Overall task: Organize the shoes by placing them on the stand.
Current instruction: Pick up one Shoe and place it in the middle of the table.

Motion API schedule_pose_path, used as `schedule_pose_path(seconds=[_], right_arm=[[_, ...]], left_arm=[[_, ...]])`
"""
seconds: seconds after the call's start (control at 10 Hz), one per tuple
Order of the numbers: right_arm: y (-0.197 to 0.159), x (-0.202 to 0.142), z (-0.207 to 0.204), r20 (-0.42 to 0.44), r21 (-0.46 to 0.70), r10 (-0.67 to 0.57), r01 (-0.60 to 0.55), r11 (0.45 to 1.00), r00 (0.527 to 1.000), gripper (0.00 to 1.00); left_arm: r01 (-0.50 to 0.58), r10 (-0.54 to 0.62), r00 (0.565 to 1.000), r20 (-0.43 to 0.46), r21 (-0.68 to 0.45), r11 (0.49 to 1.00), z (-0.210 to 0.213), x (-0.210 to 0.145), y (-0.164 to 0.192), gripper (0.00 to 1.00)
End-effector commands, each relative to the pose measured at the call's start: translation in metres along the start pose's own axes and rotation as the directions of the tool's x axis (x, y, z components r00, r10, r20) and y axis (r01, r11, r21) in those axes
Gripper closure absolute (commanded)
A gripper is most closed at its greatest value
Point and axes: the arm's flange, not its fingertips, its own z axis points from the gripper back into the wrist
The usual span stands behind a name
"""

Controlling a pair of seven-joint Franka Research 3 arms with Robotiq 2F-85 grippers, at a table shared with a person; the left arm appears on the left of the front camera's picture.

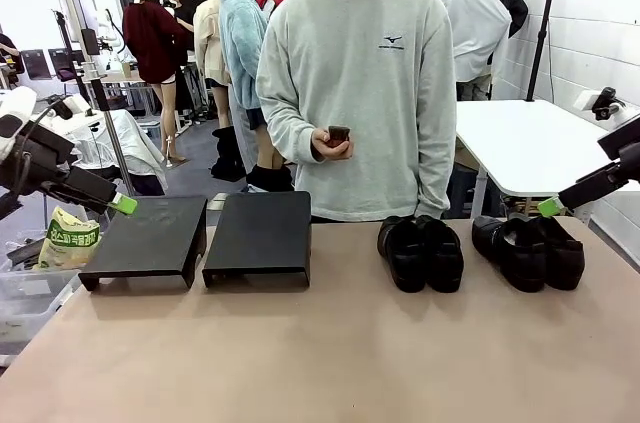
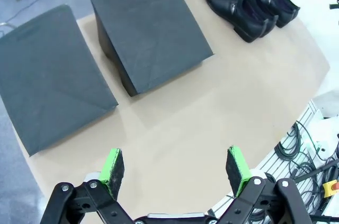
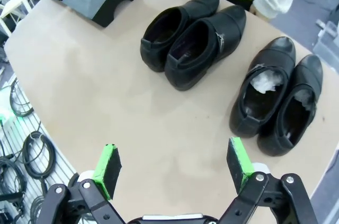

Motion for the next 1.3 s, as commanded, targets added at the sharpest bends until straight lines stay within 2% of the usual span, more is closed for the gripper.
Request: schedule_pose_path(seconds=[0.0, 0.1, 1.2], right_arm=[[0.000, 0.000, 0.001, 0.002, -0.001, 0.002, -0.002, 1.000, 1.000, 0.00], [0.000, 0.000, 0.001, 0.002, -0.001, 0.002, -0.002, 1.000, 1.000, 0.00], [0.000, 0.000, 0.001, 0.002, -0.001, 0.002, -0.002, 1.000, 1.000, 0.00]], left_arm=[[0.022, -0.022, 0.999, -0.026, -0.013, 1.000, -0.016, -0.030, -0.012, 0.00], [0.000, 0.000, 1.000, 0.000, 0.000, 1.000, 0.000, 0.000, 0.000, 0.00], [0.000, 0.000, 1.000, 0.000, 0.000, 1.000, 0.000, 0.000, 0.000, 0.00]])
